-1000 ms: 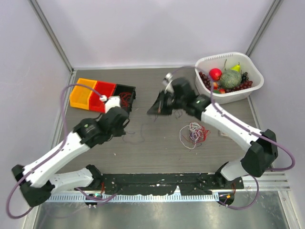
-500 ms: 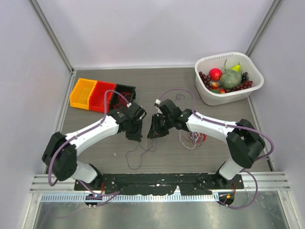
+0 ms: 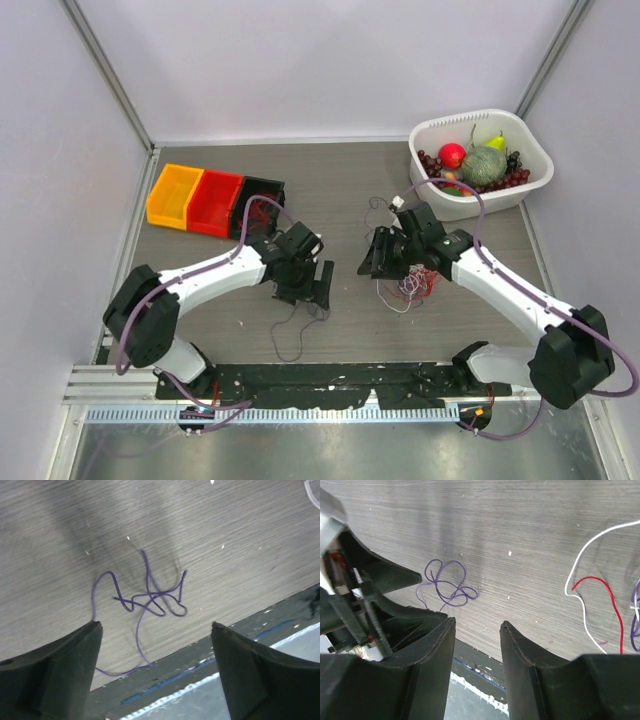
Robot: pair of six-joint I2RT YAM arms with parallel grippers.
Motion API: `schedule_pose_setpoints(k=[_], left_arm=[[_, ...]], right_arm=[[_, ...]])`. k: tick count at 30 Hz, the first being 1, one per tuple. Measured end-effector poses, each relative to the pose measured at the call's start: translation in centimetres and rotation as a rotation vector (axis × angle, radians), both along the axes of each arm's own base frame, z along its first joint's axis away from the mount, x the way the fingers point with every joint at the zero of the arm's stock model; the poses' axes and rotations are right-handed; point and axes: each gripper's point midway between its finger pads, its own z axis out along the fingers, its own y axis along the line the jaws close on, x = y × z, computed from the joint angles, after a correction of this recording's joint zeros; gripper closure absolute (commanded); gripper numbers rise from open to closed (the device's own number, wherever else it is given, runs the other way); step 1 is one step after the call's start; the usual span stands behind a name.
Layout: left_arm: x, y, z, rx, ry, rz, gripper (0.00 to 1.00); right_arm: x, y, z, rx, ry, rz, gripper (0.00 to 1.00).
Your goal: Untangle the cables
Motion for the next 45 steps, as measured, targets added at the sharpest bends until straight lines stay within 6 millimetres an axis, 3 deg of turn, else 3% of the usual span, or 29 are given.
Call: schedule_pose_setpoints(k=[4, 10, 12, 17, 19, 23, 25, 27, 30, 35, 37, 39, 45], left_arm=[[-0.2, -0.3, 1.0, -0.012, -0.038, -0.020, 0.00], [0.5, -0.9, -0.3, 0.097, -0.029, -0.028, 0.04], [1.3, -1.1, -1.2, 0.156, -0.027, -0.019, 0.17], [2.2, -1.1, -2.8, 0.256, -0.009, 0.002, 0.73], [2.2, -0.9, -2.8, 0.271, -0.005, 0.008, 1.00], [2.4, -0.8, -1.9, 0.271, -0.004, 0.005, 1.00], [2.7, -0.9, -0.6, 0.237, -0.023, 0.014, 1.00], [3.5, -0.7, 1.9, 0.179, -0.064, 0.041, 1.00], [6.1, 0.2, 7.7, 0.059, -0.170, 0.127, 1.00], [13.0, 3.9, 19.1, -0.090, -0.436, 0.321, 1.00], [15.0, 5.8, 21.7, -0.100, -0.521, 0.384, 1.00], [17.2, 8.3, 23.5, -0.088, -0.596, 0.454, 1.00], [22.3, 14.4, 24.5, -0.028, -0.668, 0.609, 1.00]], right_arm=[[-0.9, -0.8, 0.1, -0.002, -0.016, -0.009, 0.54], [-1.5, -2.0, 0.9, -0.006, -0.076, -0.050, 0.54], [-1.4, -2.2, 1.4, -0.003, -0.096, -0.059, 0.55], [-1.6, -2.7, 1.8, -0.011, -0.111, -0.072, 0.56], [-1.8, -2.9, 1.8, -0.014, -0.112, -0.074, 0.56], [-1.9, -3.1, 2.0, -0.018, -0.120, -0.081, 0.57], [-1.9, -3.3, 2.1, -0.023, -0.127, -0.087, 0.57], [-1.9, -3.5, 2.1, -0.034, -0.130, -0.092, 0.57], [-1.9, -3.9, 1.9, -0.055, -0.127, -0.100, 0.57], [-2.0, -4.1, 1.9, -0.068, -0.125, -0.098, 0.57], [-2.0, -4.2, 2.0, -0.074, -0.126, -0.093, 0.57], [-1.8, -4.1, 2.4, -0.075, -0.137, -0.090, 0.57], [-1.3, -3.8, 3.1, -0.069, -0.145, -0.085, 0.58]])
